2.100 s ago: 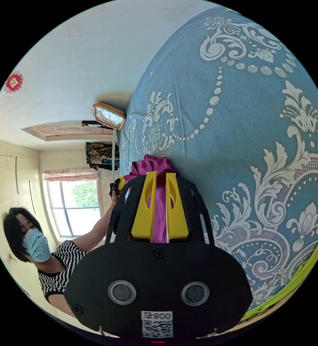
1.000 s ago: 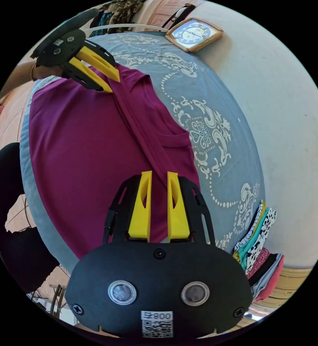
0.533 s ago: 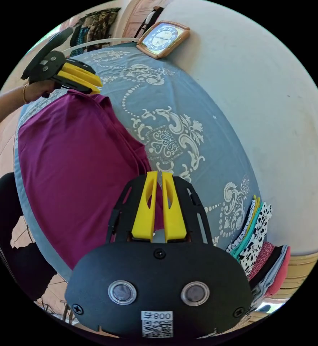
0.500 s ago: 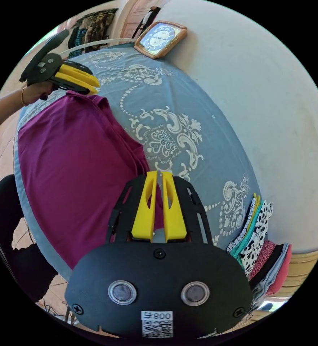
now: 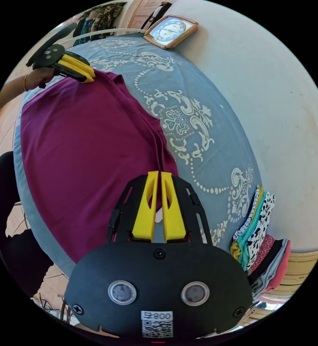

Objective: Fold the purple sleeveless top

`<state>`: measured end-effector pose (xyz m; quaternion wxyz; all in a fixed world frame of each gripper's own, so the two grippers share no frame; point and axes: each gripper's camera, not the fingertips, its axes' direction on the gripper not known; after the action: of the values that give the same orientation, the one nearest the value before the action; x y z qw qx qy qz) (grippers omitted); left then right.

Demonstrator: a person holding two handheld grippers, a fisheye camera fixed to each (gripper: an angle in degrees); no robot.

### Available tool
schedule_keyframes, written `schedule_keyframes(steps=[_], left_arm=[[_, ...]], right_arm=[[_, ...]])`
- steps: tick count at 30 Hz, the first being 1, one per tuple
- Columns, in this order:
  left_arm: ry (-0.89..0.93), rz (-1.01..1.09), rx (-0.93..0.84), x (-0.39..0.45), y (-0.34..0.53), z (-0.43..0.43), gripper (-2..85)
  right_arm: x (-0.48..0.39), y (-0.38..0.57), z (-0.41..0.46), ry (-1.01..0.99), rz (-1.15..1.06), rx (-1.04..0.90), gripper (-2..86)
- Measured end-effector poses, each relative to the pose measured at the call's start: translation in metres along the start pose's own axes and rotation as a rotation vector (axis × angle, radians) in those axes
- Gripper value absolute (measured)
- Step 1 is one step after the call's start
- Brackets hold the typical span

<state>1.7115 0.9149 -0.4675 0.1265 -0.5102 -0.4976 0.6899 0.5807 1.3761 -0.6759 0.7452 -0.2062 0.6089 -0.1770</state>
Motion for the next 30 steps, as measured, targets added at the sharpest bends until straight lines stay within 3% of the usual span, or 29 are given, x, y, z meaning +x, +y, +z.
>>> schedule_keyframes(steps=[11, 17, 21, 24, 30], left_arm=[[-0.036, -0.088, -0.001, -0.017, 0.005, 0.019, 3.4], [-0.003, -0.170, 0.080, -0.015, 0.035, 0.014, 2.7], [0.028, -0.187, -0.005, -0.011, 0.044, 0.039, 2.3], [0.094, -0.246, -0.013, -0.019, 0.047, 0.050, 2.0], [0.141, -0.296, 0.061, -0.015, 0.072, 0.032, 2.4]], right_arm=[[0.099, 0.031, 0.012, -0.077, 0.157, -0.055, -0.4], [0.129, 0.088, -0.022, -0.140, 0.269, 0.081, -0.4], [0.135, 0.111, -0.008, -0.111, 0.228, 0.027, -0.4], [0.166, 0.124, 0.018, -0.218, 0.275, -0.046, -0.4], [0.234, 0.191, -0.008, -0.376, 0.440, 0.052, 0.4]])
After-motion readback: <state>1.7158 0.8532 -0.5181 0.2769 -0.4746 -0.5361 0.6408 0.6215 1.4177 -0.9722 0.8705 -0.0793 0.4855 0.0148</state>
